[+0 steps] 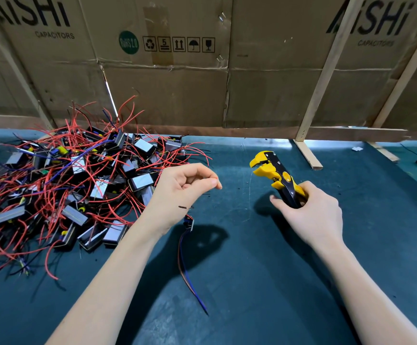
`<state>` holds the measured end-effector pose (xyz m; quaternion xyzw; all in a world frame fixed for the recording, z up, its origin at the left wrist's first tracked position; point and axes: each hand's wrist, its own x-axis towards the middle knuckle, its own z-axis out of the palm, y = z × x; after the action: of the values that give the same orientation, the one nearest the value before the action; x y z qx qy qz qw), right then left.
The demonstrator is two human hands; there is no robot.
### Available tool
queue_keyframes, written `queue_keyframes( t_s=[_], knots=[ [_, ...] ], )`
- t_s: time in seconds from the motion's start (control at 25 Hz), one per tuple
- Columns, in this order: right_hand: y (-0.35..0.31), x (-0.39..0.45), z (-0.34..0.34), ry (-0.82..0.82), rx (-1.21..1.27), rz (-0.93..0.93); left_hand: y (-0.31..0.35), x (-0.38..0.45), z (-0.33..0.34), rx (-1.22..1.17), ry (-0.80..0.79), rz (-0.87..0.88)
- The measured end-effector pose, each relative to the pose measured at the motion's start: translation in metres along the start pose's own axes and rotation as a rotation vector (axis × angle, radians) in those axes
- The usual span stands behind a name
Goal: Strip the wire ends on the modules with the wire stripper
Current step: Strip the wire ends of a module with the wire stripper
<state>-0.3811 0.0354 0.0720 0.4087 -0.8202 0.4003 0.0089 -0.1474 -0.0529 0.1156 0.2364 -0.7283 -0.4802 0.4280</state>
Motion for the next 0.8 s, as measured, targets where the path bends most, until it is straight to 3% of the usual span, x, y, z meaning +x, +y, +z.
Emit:
queue_keyframes(
  t_s=[0.48, 0.68, 0.8],
  knots=[
    [-0.001, 0.000, -0.002, 0.000, -0.004, 0.000, -0.028, 0.002, 0.007, 0.187, -0.017, -0.128],
    [0.001, 0.002, -0.003, -0.001, 0.044, 0.038, -0.028, 0.010, 0.002, -0.136, -0.018, -0.220],
    [0.002, 0.005, -0.006, 0.010, 0.090, 0.068, -0.031, 0.008, -0.013, 0.065, -0.014, -0.157]
  ],
)
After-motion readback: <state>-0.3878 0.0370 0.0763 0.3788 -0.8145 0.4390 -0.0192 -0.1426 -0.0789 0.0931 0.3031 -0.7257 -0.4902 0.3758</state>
